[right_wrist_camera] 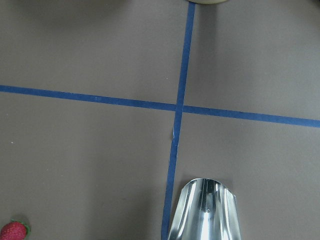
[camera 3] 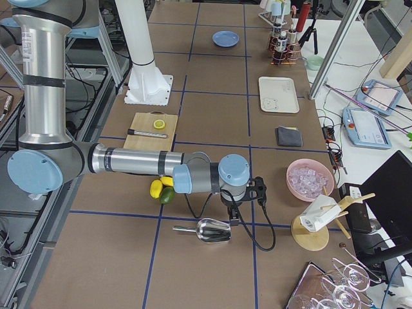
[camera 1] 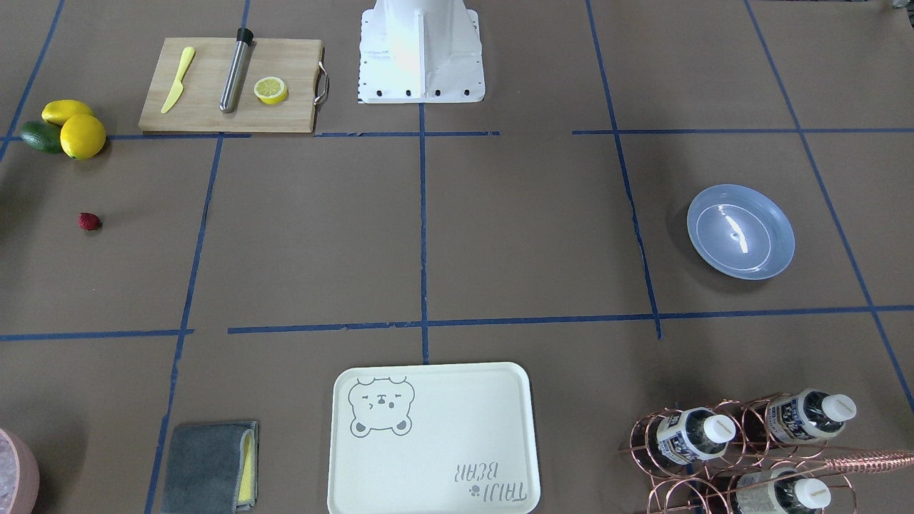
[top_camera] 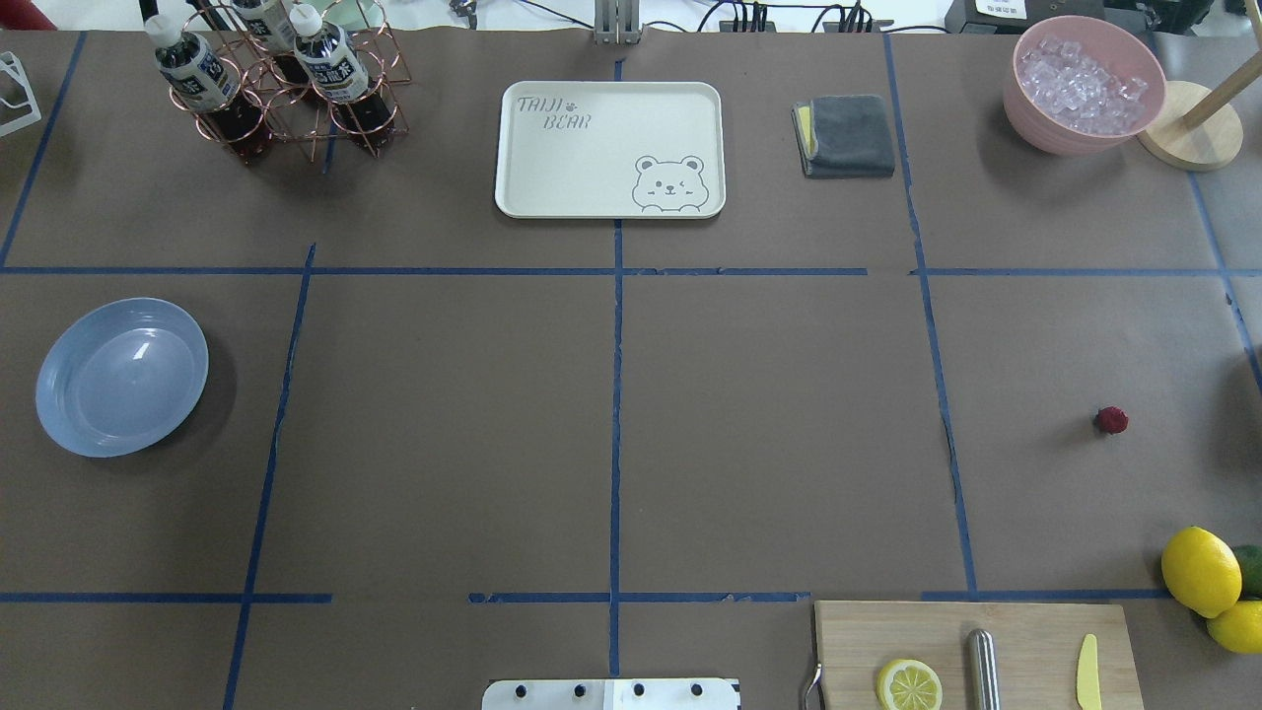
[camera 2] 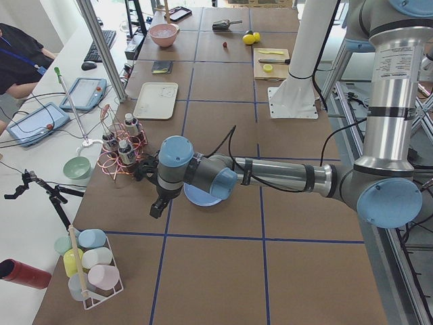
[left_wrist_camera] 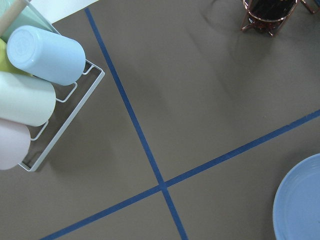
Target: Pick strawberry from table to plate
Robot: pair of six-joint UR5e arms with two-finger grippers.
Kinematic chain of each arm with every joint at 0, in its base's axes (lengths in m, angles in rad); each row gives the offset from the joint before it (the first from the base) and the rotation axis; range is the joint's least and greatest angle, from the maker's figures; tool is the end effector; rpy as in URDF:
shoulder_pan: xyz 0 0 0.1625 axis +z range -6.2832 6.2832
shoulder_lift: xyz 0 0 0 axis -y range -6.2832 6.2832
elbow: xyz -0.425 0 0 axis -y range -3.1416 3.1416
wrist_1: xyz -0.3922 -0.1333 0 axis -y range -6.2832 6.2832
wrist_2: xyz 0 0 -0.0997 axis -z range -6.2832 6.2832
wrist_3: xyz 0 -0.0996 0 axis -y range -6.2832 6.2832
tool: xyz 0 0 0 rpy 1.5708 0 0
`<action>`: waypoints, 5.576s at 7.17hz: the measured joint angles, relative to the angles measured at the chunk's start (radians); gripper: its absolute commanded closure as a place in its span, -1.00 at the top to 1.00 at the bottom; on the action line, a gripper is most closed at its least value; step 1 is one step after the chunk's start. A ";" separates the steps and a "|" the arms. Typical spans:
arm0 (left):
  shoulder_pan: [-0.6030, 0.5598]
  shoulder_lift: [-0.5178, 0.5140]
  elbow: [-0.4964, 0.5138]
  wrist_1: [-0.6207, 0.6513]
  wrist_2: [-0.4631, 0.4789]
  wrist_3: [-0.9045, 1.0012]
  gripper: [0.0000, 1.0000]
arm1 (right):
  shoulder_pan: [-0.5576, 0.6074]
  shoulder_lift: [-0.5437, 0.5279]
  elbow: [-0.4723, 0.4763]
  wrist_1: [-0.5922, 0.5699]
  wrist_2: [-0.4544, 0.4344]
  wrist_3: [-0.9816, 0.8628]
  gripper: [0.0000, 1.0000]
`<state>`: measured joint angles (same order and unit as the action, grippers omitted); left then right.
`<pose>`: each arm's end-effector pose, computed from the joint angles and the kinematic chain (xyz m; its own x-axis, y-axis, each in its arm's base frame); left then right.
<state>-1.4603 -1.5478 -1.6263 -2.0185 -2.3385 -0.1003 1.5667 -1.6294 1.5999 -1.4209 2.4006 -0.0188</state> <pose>-0.0082 -0.5077 0.5921 0.6861 0.3079 -0.6591 -0.0292 0.9169 0.3980 0.0579 -0.4744 0.6531 0.6745 -0.1100 0.7301 0.0167 0.9909 0.1339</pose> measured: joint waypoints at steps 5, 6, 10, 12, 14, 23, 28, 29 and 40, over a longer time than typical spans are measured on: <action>0.310 0.158 0.024 -0.385 0.168 -0.612 0.93 | -0.002 0.000 0.005 0.010 0.029 0.001 1.00; 0.333 0.157 0.048 -0.425 0.185 -0.655 0.86 | -0.002 0.001 0.006 0.010 0.037 0.002 1.00; 0.438 0.122 0.128 -0.541 0.249 -0.796 0.62 | -0.002 0.003 0.006 0.010 0.041 0.003 1.00; 0.464 0.117 0.135 -0.550 0.271 -0.813 0.20 | -0.002 0.003 0.007 0.010 0.042 0.003 1.00; 0.469 0.117 0.140 -0.552 0.274 -0.813 0.19 | -0.002 0.003 0.008 0.010 0.043 0.003 1.00; 0.485 0.103 0.159 -0.551 0.271 -0.801 -1.00 | -0.002 0.003 0.011 0.010 0.044 0.003 1.00; 0.397 0.111 0.084 -0.539 -0.009 -0.766 -1.00 | -0.005 0.018 0.011 0.007 0.044 0.006 1.00; 0.376 0.096 0.072 -0.529 -0.078 -0.779 -1.00 | -0.011 0.021 0.011 0.007 0.044 0.019 1.00; 0.831 -0.425 0.014 -0.293 0.337 -1.539 -1.00 | -0.192 0.034 0.066 0.192 0.017 0.427 1.00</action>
<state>-0.6291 -1.9724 -1.6127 -2.3111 -2.0019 -1.6395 1.3747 -1.5953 1.6660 -1.2289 2.4178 0.4086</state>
